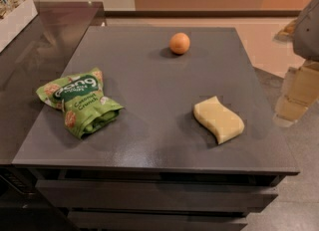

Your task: Move sponge near orange

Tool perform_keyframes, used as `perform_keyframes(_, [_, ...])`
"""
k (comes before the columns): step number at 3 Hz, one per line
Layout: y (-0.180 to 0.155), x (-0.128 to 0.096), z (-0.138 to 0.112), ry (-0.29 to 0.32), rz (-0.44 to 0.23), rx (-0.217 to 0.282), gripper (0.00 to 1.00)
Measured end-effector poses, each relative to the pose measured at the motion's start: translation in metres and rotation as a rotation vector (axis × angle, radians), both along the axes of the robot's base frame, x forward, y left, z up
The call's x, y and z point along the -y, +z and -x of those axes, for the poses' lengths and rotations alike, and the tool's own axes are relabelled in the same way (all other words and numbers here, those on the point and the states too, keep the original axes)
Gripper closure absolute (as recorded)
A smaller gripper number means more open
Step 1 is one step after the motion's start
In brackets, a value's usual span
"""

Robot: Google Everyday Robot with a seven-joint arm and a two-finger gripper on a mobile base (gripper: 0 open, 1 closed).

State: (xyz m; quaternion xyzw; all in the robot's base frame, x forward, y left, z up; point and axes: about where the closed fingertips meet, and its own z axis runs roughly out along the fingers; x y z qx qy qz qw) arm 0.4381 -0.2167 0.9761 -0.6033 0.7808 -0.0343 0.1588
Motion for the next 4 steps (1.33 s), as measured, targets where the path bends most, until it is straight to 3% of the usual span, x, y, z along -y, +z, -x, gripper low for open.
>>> perform_keyframes(2, [-0.010,-0.013,0.000,-0.022,-0.024,0.003,0.00])
perform_keyframes(4, [-0.046,-0.051,-0.003,-0.165,-0.133,0.008,0.00])
